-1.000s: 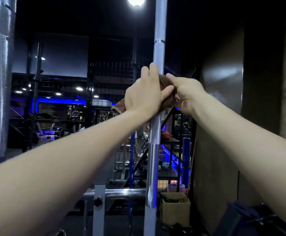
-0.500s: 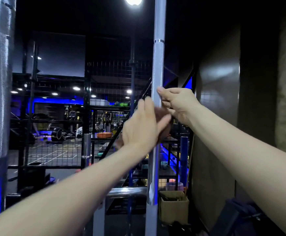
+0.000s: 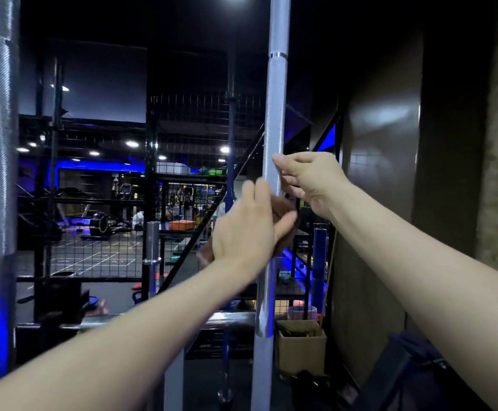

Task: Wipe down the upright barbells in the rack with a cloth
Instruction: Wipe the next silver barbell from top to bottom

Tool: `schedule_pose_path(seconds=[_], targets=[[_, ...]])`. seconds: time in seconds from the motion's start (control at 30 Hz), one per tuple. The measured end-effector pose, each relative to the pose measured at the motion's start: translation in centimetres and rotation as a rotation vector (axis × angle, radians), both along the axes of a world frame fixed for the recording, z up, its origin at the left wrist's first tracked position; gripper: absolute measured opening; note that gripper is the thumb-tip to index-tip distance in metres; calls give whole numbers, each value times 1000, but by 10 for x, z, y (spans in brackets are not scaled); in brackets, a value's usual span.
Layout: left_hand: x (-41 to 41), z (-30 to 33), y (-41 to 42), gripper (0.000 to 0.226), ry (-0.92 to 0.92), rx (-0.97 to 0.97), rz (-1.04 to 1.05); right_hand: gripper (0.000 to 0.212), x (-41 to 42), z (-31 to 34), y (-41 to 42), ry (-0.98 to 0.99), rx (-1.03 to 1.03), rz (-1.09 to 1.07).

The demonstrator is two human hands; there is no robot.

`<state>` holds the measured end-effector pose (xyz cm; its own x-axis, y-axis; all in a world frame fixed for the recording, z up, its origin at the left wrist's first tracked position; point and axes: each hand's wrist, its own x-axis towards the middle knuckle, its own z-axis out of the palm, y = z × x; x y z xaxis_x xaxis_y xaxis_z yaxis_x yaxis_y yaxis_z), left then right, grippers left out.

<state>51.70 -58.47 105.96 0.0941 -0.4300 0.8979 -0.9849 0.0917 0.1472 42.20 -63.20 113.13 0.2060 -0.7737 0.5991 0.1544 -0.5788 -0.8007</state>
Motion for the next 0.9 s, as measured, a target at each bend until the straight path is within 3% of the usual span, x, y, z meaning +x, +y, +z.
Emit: schedule_pose_path(seconds=[0.17, 0.4, 0.63, 0.9], targets=[[-5, 29, -9, 53, 35, -99, -4, 13, -7, 6, -1, -45, -12, 30], [-1, -84, 11, 49, 48, 110, -45, 13, -3, -32, -1, -8, 115, 57], [-7, -4, -2, 51, 136, -13, 2, 18, -3, -27, 5, -48, 46, -20], [-6, -52, -1, 52, 141, 67, -16, 19, -5, -56, 3, 10, 96, -36]])
